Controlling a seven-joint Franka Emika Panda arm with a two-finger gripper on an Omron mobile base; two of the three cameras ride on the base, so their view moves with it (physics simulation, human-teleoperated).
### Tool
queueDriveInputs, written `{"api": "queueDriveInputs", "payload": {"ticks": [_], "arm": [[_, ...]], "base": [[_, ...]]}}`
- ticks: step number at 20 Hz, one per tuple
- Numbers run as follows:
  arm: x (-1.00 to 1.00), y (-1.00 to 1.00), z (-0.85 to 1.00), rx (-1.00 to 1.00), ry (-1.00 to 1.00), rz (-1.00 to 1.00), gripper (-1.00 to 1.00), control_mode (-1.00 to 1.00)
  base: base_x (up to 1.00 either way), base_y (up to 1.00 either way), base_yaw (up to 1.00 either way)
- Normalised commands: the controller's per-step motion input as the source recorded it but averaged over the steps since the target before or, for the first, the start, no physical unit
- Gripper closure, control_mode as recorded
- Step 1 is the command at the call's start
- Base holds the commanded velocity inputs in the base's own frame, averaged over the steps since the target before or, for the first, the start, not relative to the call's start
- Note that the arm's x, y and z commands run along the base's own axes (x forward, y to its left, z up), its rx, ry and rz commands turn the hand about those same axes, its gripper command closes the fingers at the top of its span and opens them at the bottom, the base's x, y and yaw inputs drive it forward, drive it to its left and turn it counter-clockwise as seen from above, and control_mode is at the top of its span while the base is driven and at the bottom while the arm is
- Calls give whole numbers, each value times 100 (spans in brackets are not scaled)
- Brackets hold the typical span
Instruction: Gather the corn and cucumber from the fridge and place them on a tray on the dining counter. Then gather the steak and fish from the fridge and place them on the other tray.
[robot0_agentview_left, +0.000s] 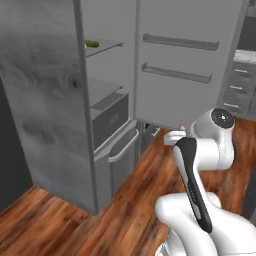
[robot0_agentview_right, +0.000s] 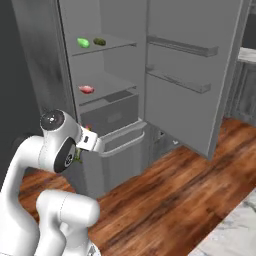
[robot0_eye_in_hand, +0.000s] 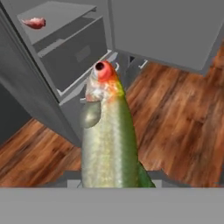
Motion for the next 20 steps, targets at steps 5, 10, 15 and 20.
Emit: {"api": "queueDriveInputs", "payload": {"ticks": [5,10,15,20], "arm": [[0,0,0,0,0,0,100,100],[0,0,0,0,0,0,100,100],[0,0,0,0,0,0,100,100],[0,0,0,0,0,0,100,100]], "base": [[-84,-35,-25],[-74,-39,-28],[-73,-37,-30],[-60,-44,-31]]}}
